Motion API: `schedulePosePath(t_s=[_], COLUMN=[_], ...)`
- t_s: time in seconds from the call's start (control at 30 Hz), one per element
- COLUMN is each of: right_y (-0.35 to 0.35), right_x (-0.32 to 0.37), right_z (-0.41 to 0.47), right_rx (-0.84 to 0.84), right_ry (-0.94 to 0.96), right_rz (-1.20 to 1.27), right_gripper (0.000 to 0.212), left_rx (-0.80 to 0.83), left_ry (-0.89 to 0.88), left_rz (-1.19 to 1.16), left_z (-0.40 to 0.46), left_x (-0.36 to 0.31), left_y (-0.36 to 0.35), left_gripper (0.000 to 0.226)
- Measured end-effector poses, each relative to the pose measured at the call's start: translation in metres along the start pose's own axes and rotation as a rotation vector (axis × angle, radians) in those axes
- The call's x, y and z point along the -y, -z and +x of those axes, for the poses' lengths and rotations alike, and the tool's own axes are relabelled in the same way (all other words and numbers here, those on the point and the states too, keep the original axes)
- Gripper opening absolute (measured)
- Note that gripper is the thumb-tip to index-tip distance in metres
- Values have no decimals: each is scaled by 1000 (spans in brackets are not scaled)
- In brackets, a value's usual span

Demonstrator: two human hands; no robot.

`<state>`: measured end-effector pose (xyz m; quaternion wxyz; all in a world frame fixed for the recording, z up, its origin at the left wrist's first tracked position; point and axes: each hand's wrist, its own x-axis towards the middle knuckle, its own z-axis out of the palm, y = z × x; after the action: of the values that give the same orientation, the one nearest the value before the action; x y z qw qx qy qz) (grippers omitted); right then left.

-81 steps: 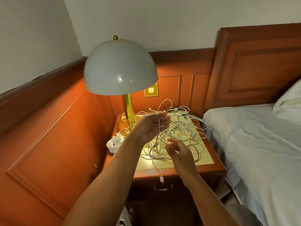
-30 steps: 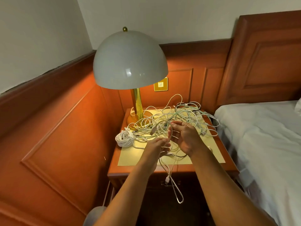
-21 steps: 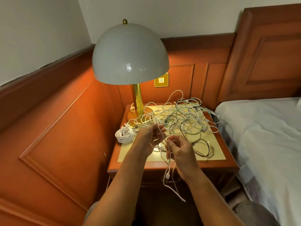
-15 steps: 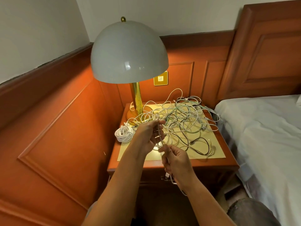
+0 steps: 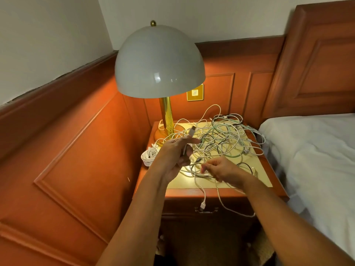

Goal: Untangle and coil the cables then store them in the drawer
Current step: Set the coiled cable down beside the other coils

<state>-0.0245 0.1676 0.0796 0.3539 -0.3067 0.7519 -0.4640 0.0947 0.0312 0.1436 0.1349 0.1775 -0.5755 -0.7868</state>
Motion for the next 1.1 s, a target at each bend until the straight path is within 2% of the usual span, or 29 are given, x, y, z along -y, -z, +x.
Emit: schedulePosePath(t_s=[0.07, 0.13, 0.17, 0.27, 0.33, 0.47, 0.53, 0.7, 0.8, 0.87, 1.0, 1.1], right_y=[17, 31, 37, 55, 66, 76, 74, 55, 34, 19, 12, 18], right_x=[6, 17, 26, 58, 80, 123, 137, 137, 112, 96, 78, 73], right_z=[10, 22, 28, 35, 35, 31, 25, -5, -23, -31, -33, -31], right_rx=[40, -17, -78, -304, -342, -365, -371, -363, -368, -398, -563, -612], right_ry=[17, 41, 51, 75, 147, 284, 324, 395, 399, 378, 344, 314], right_rz=[-47, -195, -313, -687, -755, -624, -567, -675, -614, -498, -208, -78], right_gripper=[23, 20, 24, 56, 57, 27, 18, 18, 19, 20, 24, 26], left_rx=[8, 34, 44, 25, 5, 41, 93, 28, -52, -80, 19, 75], left_ry=[-29, -45, -45, -35, -40, -44, -13, 41, 17, -11, 6, 11], left_rz=[27, 73, 99, 147, 177, 248, 254, 122, 30, 97, 319, 510], left_z=[0, -1, -2, -1, 2, 11, 18, 35, 43, 45, 39, 37], left_x=[-1, -2, -2, -4, -5, -3, 0, 8, 12, 14, 22, 30], left_y=[3, 4, 2, -4, -7, -9, -8, -4, -7, -12, -27, -32], left_gripper=[29, 32, 33, 35, 35, 30, 30, 32, 27, 23, 23, 25])
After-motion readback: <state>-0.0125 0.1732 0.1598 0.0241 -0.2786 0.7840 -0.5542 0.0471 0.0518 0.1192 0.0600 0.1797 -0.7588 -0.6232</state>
